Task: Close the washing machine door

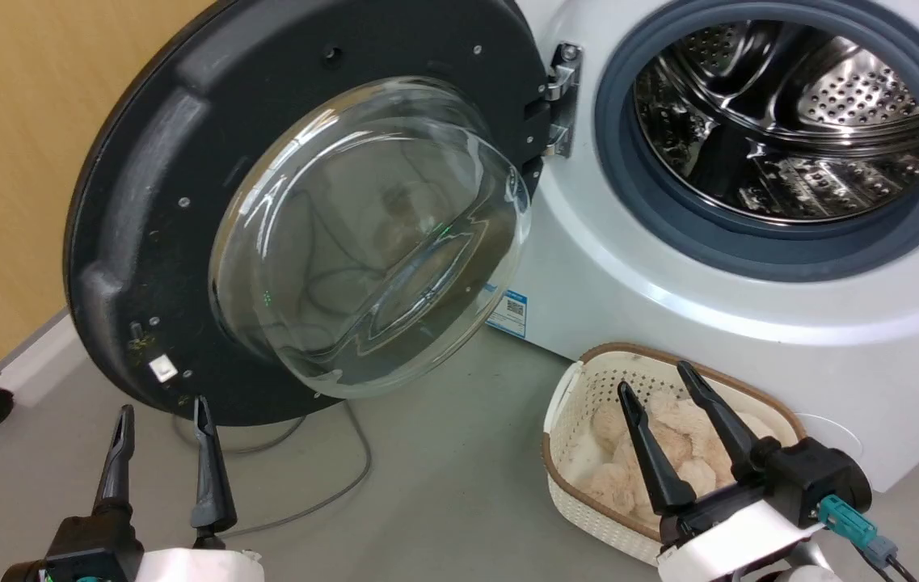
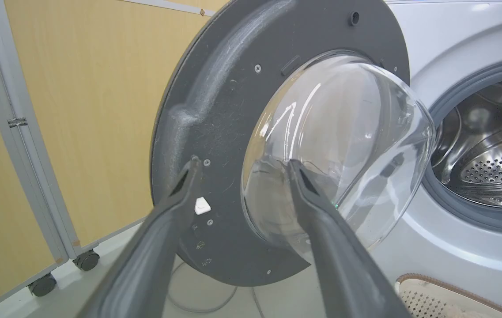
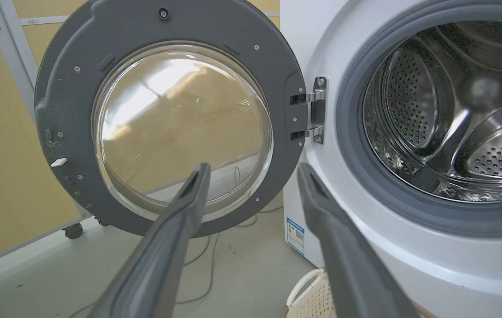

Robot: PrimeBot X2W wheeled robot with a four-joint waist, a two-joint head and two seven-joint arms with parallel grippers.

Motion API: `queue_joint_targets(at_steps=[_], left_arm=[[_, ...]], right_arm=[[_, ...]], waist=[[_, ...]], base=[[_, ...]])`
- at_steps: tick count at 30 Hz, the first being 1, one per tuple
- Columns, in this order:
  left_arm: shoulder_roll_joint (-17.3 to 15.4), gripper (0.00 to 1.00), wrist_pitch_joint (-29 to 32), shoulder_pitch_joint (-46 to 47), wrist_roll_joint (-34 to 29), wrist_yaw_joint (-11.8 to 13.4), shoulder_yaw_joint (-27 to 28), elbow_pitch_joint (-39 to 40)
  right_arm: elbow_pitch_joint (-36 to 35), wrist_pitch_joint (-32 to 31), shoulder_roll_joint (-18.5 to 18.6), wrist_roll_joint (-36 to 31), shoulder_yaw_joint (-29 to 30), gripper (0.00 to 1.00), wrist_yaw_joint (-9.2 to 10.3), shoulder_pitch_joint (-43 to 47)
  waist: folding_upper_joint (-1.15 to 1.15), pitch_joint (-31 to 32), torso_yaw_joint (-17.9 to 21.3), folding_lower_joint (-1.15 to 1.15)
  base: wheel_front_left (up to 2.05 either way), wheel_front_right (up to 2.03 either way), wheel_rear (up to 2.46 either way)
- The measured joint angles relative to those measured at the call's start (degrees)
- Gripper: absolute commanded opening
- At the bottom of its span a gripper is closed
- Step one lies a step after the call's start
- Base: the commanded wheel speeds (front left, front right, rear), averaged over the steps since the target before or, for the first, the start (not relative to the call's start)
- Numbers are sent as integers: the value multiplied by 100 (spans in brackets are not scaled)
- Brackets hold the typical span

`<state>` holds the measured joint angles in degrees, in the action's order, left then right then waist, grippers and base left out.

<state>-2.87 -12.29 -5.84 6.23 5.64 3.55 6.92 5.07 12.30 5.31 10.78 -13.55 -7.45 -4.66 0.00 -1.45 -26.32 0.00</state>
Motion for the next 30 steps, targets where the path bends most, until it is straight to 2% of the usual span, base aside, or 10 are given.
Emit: queue_joint_targets(at_steps=[11,12,13,19,23,27,30], left_arm=[[0,100,-142,-69,51,24,43,36],[0,74,-149,-69,62,22,43,37],[0,0,-165,-74,94,-27,31,30],[1,0,-238,-104,114,-79,98,94],[-7,0,-241,-36,519,-189,372,141],[-210,0,-241,344,822,-436,740,57],[-482,0,-185,763,1137,-619,975,-159]], right_arm=[[15,130,18,91,-55,100,0,-5],[15,154,18,91,-56,100,0,-5],[15,165,19,92,-59,100,0,-5],[10,238,19,111,-78,100,0,-2],[-16,243,16,115,-48,100,1,3],[-79,243,19,66,63,100,1,12],[-171,243,19,-1,192,100,1,83]], waist=[[0,-33,-279,0],[0,-38,-304,0],[0,-42,-329,0],[0,-55,-479,0],[0,-72,-489,0],[0,-157,-481,0],[0,-236,-472,0]], base=[[0,0,0],[0,0,0],[0,0,0],[0,0,0],[0,0,0],[0,0,0],[0,0,0]])
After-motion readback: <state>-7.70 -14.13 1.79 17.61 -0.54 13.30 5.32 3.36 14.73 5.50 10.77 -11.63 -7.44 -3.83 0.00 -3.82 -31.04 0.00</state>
